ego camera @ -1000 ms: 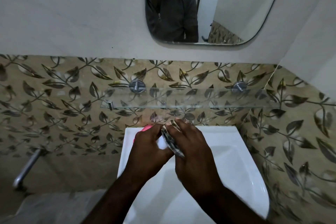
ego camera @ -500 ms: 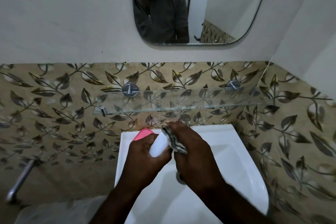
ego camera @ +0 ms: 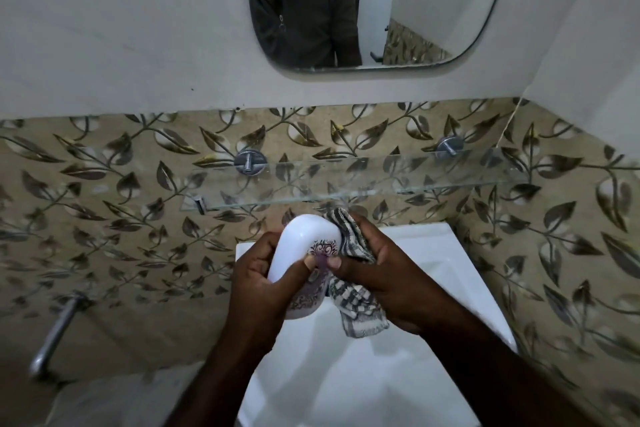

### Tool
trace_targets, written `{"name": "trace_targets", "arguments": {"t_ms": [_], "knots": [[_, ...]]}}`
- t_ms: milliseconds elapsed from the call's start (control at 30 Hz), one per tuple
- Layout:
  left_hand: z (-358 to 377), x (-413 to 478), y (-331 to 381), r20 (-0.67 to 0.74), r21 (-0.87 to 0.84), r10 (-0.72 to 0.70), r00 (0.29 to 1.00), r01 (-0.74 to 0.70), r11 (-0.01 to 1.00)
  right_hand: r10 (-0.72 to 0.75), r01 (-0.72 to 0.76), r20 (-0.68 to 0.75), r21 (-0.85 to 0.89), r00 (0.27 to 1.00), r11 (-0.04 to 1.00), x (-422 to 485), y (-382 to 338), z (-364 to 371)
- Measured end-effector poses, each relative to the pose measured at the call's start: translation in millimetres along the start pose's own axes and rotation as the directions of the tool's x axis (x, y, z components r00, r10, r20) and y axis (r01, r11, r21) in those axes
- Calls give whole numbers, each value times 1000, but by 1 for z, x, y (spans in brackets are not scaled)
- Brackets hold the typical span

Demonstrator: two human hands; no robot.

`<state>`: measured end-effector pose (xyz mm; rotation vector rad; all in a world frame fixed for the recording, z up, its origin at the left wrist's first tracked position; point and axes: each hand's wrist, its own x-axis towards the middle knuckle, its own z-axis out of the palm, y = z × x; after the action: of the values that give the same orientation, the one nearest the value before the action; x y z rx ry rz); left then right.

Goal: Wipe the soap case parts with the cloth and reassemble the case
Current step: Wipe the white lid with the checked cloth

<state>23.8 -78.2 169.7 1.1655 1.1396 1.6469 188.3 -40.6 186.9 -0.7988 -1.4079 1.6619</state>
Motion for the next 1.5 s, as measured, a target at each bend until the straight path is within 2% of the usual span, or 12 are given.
{"name": "trace_targets", "arguments": {"t_ms": [133,200,300,433,467,533,667,833,1033,1233,1333,1500], "knots": [[-7,1,2,191,37,-127,973,123,992,-56,40,-80,-196,995,980,4,4,-8],[-13,10,7,291,157,-229,929,190,969,-83,58,-38,-434,996,899,5,-3,-14],[-11,22,9,324,393,-251,912,111,913,-176,153,28,-633,984,759,4,-10,-10],[4,20,8,258,357,-157,953,57,932,-442,241,117,-941,890,236,2,5,17],[6,18,7,248,339,-147,958,56,939,-450,230,125,-955,884,187,2,9,22],[9,15,4,226,341,-119,967,35,939,-474,234,91,-938,876,254,3,12,21],[8,12,-4,171,351,-73,983,8,936,-420,176,-90,-815,903,552,6,2,10],[8,15,0,218,285,-81,973,16,958,-495,207,47,-939,868,274,2,14,32],[5,12,-2,146,327,-28,989,-21,945,-368,122,-195,-719,909,684,5,4,9],[3,16,6,228,251,-2,974,-56,966,-497,202,-32,-889,867,411,-3,7,36],[0,15,11,169,222,-12,986,-26,975,-473,243,-91,-764,876,597,4,6,23],[-6,11,12,52,-29,-49,997,51,998,-112,71,-102,-339,988,938,17,5,-8]]}}
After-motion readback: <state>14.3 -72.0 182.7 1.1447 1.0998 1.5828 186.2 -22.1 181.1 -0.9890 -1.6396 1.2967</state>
